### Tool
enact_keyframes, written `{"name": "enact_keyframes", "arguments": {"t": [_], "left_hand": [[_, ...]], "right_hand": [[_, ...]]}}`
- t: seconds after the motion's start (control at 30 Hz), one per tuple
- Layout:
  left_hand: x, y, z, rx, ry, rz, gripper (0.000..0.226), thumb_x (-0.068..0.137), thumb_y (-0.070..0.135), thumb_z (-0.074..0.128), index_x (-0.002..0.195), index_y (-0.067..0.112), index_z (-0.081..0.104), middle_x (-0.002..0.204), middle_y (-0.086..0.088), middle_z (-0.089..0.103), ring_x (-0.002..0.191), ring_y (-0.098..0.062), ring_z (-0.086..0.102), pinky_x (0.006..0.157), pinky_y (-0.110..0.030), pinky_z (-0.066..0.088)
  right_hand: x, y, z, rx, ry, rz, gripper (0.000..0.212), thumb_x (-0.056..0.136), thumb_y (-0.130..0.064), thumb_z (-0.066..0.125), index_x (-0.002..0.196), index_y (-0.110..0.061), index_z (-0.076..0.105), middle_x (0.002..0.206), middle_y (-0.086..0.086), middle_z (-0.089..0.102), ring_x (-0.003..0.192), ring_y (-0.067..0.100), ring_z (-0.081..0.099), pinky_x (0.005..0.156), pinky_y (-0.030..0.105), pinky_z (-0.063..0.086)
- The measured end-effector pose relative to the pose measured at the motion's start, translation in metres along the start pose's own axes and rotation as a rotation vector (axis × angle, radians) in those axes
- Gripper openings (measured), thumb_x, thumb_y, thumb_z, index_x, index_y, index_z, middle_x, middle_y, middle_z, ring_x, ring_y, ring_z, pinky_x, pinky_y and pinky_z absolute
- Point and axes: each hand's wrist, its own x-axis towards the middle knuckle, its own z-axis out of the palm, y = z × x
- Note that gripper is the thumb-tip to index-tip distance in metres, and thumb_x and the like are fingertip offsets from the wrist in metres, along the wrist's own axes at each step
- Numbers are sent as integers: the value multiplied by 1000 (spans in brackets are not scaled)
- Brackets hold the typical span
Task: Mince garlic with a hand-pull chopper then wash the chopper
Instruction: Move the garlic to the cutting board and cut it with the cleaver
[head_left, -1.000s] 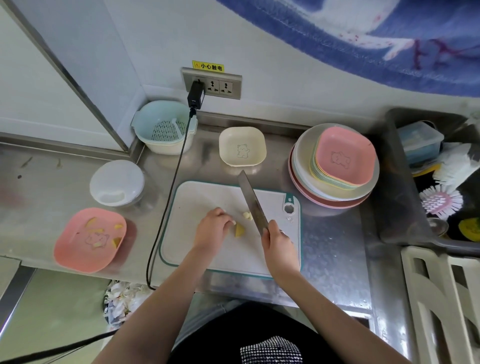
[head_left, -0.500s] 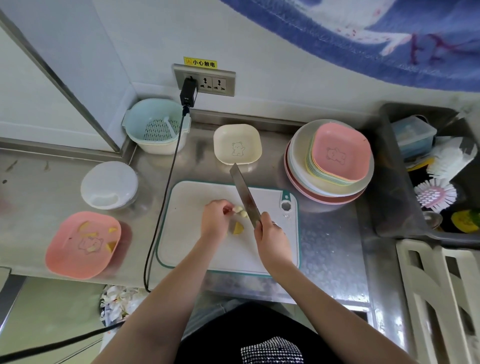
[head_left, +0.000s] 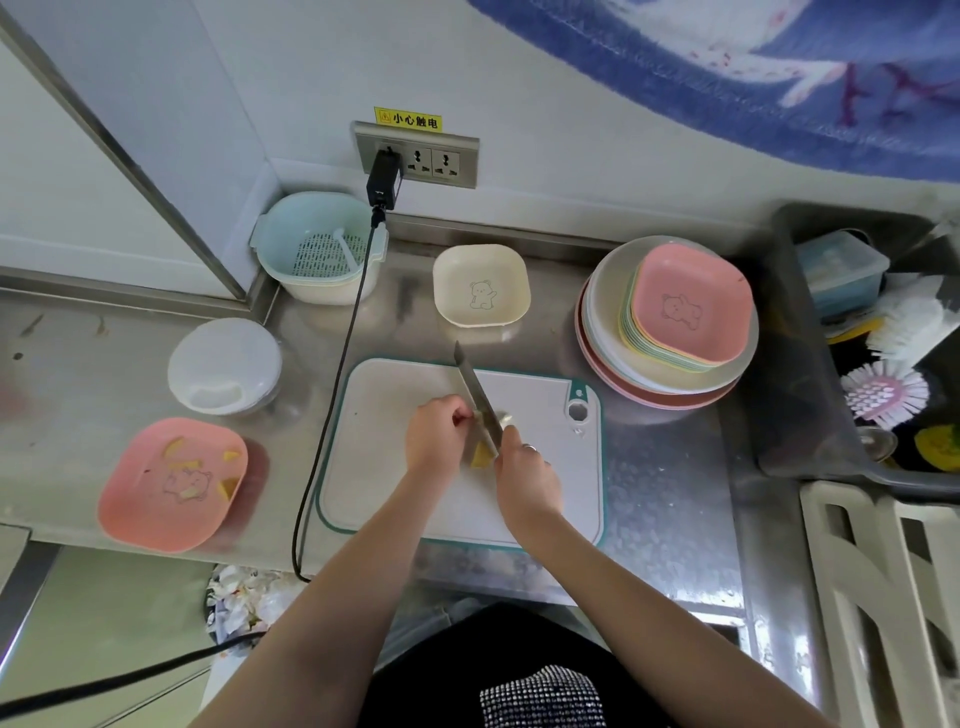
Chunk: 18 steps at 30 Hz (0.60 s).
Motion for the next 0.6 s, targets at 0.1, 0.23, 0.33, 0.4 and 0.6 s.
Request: {"name": "enact_keyframes", "arguments": {"t": [0.1,0.23,0.33,0.4,0.6], "left_hand": [[1,-1,-1,22,-1,23,9,85,8,63,78,8,69,76,-7,69,70,-25,62,62,-31,47],[1,-3,-1,26,-6,16,6,85,11,65,84,9,71,82,-5,71,75,-22,64,66,-30,50],[1,-3,1,-3,-7,-4,7,85,10,66,88,9,72,85,-6,72,79,-23,65,71,-33,53],[0,-3,1,-30,-5,-1,6,84,8,66,88,8,71,84,-7,72,79,-24,66,72,-33,53],[0,-4,0,-89,-12,7,3,83,5,68,85,5,70,82,-8,72,78,-23,67,73,-29,51]], "right_hand": [[0,3,-1,52,2,8,17,100,-14,33,116,-13,38,95,13,60,83,32,59,67,38,45],[-3,9,-6,168,104,-9,11,102,-21,31,104,-12,38,85,11,58,71,30,53,60,35,41],[-4,8,-6,196,127,-37,10,102,-22,31,102,-14,36,80,9,56,69,29,54,58,34,42],[-3,6,-4,195,123,-44,16,102,-23,31,113,-14,38,82,7,57,72,28,56,61,36,45],[-1,6,2,142,100,-65,30,102,-23,31,131,-14,36,88,9,60,71,25,52,61,32,40]]}}
